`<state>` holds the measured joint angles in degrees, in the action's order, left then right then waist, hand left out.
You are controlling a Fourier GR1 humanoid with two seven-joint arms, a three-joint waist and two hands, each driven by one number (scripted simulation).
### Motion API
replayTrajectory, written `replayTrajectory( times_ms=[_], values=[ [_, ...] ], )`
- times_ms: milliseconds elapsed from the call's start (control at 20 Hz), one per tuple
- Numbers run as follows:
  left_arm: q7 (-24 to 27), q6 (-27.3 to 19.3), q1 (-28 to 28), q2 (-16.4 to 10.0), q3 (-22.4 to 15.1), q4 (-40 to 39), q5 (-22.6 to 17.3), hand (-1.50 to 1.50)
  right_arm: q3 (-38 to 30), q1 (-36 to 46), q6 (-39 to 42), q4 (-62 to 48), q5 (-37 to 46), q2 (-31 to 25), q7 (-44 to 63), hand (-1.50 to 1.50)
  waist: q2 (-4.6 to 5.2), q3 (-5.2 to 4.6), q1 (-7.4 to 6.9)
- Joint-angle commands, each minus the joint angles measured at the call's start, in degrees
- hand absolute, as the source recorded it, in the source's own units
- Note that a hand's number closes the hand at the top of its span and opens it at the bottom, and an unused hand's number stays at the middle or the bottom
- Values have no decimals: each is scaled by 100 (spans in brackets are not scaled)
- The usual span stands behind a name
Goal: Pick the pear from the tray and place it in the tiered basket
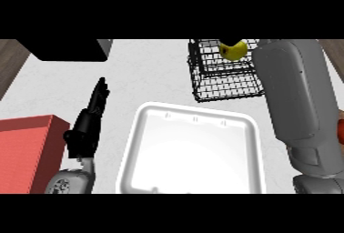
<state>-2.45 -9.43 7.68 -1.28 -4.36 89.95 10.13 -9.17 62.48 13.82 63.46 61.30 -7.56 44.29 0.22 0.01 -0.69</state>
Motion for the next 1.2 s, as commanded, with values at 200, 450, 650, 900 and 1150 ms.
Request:
replayTrajectory(
  times_ms=[200,450,650,900,1150],
  values=[
    [-268,-71,184,80,-44,13,81,0,-807,-101,-1080,217,-714,-21,-410,-150,-17,3,68],
    [3,-3,-315,6,-56,296,30,0,-1139,-396,-1465,1037,-681,-185,255,-150,-62,1,104],
    [76,-85,195,10,185,-322,8,0,-1722,-927,-1178,1785,-1225,-588,307,-150,-50,2,234],
    [-160,-54,-131,3,169,147,-86,0,-2587,-1987,-539,3178,-2370,-784,256,-150,-106,8,316],
    [162,-82,-360,6,201,-22,-75,0,-3562,-3540,412,4306,-3589,-1109,-275,-150,-111,6,416]
  ],
)
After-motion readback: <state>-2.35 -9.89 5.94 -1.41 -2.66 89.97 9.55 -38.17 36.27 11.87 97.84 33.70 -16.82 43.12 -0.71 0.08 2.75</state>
